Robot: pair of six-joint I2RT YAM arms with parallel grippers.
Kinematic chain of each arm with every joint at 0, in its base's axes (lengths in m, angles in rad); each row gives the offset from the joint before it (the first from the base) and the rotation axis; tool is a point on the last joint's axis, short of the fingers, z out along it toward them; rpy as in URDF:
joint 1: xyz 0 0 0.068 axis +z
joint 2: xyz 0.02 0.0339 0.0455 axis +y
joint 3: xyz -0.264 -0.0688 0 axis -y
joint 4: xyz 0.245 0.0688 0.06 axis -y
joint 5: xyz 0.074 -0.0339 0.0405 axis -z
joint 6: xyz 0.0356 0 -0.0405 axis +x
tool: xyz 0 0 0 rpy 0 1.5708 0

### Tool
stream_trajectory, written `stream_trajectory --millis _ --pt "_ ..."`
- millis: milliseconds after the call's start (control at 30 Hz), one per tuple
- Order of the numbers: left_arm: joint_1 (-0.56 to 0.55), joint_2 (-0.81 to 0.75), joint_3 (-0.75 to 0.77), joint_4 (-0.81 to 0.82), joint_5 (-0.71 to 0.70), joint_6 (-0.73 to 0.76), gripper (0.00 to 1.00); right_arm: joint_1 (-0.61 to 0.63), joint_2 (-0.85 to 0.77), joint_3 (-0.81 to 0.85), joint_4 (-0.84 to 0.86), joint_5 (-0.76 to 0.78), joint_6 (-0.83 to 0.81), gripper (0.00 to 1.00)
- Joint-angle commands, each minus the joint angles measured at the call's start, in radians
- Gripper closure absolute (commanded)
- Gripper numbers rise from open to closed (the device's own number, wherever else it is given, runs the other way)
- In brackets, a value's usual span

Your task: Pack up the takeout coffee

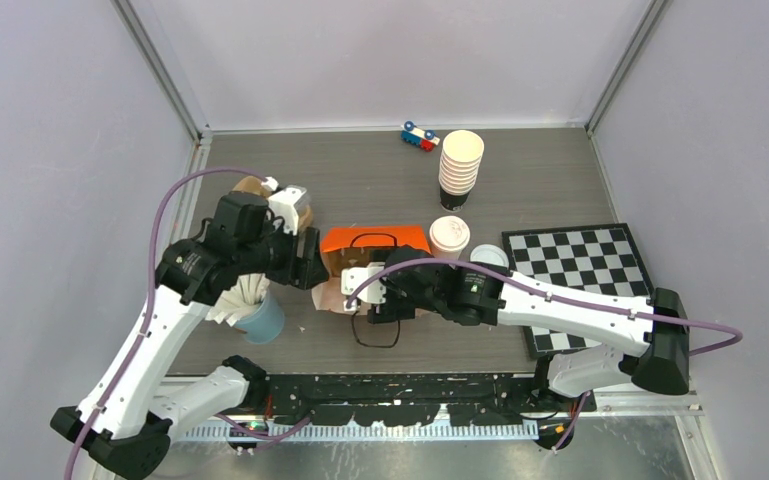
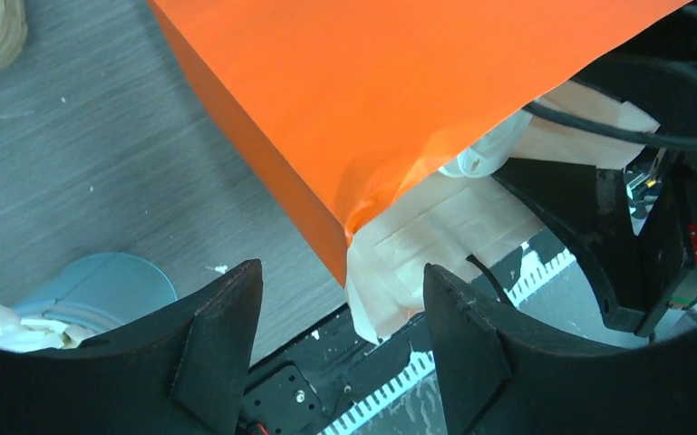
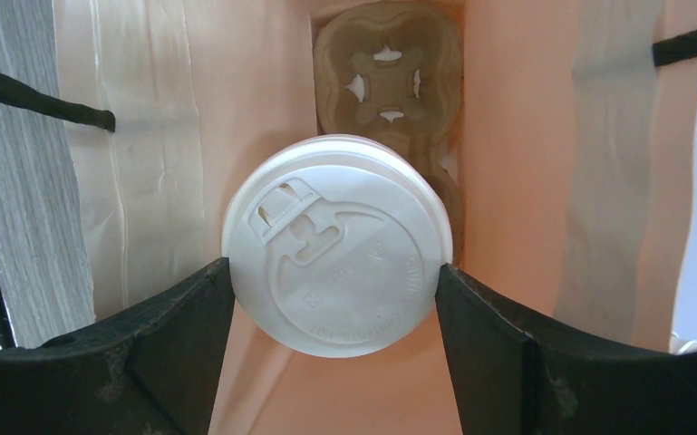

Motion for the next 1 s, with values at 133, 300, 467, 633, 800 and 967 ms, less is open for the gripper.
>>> stream_trajectory --millis 133,300,467,633,800,967 --pt "0.001 -0.024 -0.011 -0.034 -0.006 -0.117 0.32 0.005 0.030 0.031 0.074 0.024 0.025 0.28" --pt "0.001 -0.037 -0.058 0.043 0.009 -0.193 0.33 0.005 0.036 0.029 0.084 0.041 0.038 0.29" --pt "0.003 -0.020 -0.068 0.055 0.007 -0.215 0.34 0.005 0.035 0.030 0.084 0.046 0.045 0.29" --pt "0.006 -0.041 -0.103 0.100 0.027 -0.250 0.34 0.005 0.032 0.022 0.082 0.047 0.048 0.29" --pt "0.006 -0.060 -0.117 0.109 0.017 -0.256 0.34 0.005 0.029 0.015 0.095 0.054 0.058 0.29" --pt "0.006 -0.078 -0.151 0.144 0.004 -0.257 0.35 0.005 0.028 0.020 0.095 0.055 0.063 0.29"
